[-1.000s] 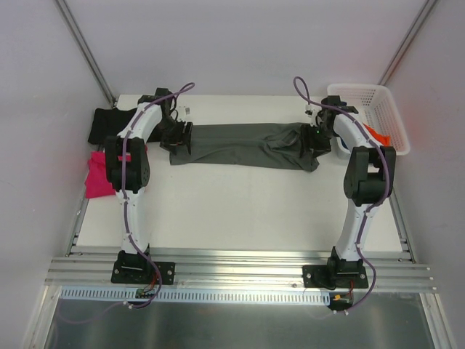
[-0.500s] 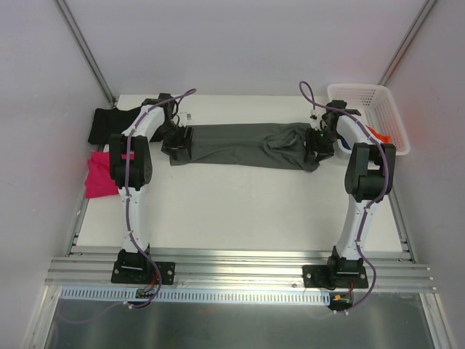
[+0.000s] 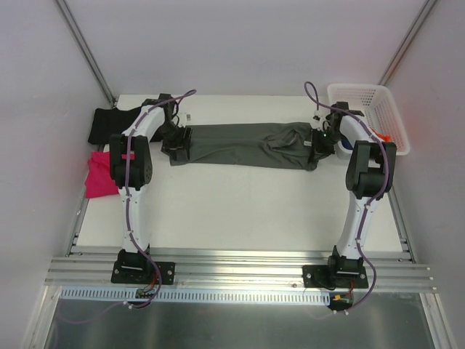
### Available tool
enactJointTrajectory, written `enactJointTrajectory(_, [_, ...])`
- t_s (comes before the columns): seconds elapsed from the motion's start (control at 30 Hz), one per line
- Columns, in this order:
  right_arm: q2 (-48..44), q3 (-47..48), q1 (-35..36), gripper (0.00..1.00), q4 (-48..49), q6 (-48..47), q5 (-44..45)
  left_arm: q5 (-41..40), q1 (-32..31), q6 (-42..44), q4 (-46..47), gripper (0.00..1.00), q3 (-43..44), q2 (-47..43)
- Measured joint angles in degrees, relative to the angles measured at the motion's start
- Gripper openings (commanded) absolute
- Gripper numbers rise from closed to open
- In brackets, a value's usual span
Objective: Fold and stack the t-shirts
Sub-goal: Fold the other side of the tshirt into a rectangle
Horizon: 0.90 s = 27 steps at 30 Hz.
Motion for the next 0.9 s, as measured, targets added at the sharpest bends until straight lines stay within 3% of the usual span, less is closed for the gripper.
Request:
enactJointTrajectory(0.6, [-0.7, 3.0, -4.6, 0.06, -1.5, 1.4, -1.4, -2.3, 0.0, 0.6, -0.1, 0.53, -1.6, 0.0])
enactJointTrajectory(0.63, [-0.7, 3.1, -4.6, 0.08, -1.7, 1.2, -1.3, -2.4, 0.0, 0.6, -0.1, 0.53, -1.6, 0.0])
enactJointTrajectory(0.67, [-0.7, 3.4, -4.7, 0.22, -1.9, 1.0, -1.3, -2.4, 0.0, 0.7, -0.1, 0.52, -1.6, 0.0])
enactJointTrajectory(0.73, [-0.7, 4.0, -4.7, 0.30, -2.5, 0.7, -0.6, -2.4, 0.0, 0.9, -0.1, 0.52, -1.6, 0.0])
enactJointTrajectory(0.8, [-0.7, 4.5, -4.7, 0.45, -2.6, 0.3, 0.0, -2.5, 0.0, 1.1, -0.1, 0.52, -1.6, 0.0])
enactJointTrajectory(0.9, [-1.6, 4.8, -4.1, 0.51, -2.8, -0.1, 0.3, -2.5, 0.0, 1.3, -0.1, 0.53, -1.6, 0.0])
